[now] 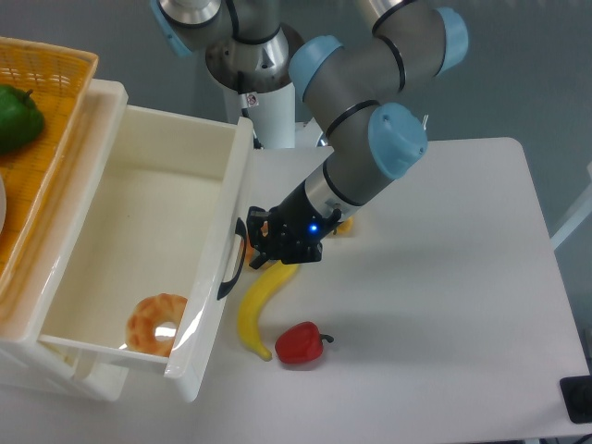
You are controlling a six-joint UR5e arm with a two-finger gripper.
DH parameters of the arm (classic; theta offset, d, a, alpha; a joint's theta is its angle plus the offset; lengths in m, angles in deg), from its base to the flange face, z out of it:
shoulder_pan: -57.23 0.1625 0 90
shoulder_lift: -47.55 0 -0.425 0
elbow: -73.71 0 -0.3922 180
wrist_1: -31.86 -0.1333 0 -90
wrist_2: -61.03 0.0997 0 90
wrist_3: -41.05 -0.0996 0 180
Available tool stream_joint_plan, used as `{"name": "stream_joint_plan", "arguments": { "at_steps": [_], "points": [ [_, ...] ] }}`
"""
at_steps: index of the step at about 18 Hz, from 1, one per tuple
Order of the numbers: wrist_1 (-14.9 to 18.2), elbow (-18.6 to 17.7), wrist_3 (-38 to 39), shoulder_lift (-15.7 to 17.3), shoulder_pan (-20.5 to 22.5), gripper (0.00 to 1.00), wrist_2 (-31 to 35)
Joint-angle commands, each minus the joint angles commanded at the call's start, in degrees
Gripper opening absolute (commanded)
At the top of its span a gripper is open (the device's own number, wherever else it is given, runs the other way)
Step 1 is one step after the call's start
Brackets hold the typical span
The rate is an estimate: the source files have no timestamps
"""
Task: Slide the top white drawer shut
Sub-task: 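Move the gripper toward the open white drawer's front panel and handle, then push the drawer front with the gripper into the drawer unit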
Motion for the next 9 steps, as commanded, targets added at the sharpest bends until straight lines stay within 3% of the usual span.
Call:
{"name": "stream_joint_plan", "arguments": {
  "at_steps": [9],
  "points": [
    [1.41,0.0,0.0,1.06,-0.97,0.0,0.0]
  ]
}}
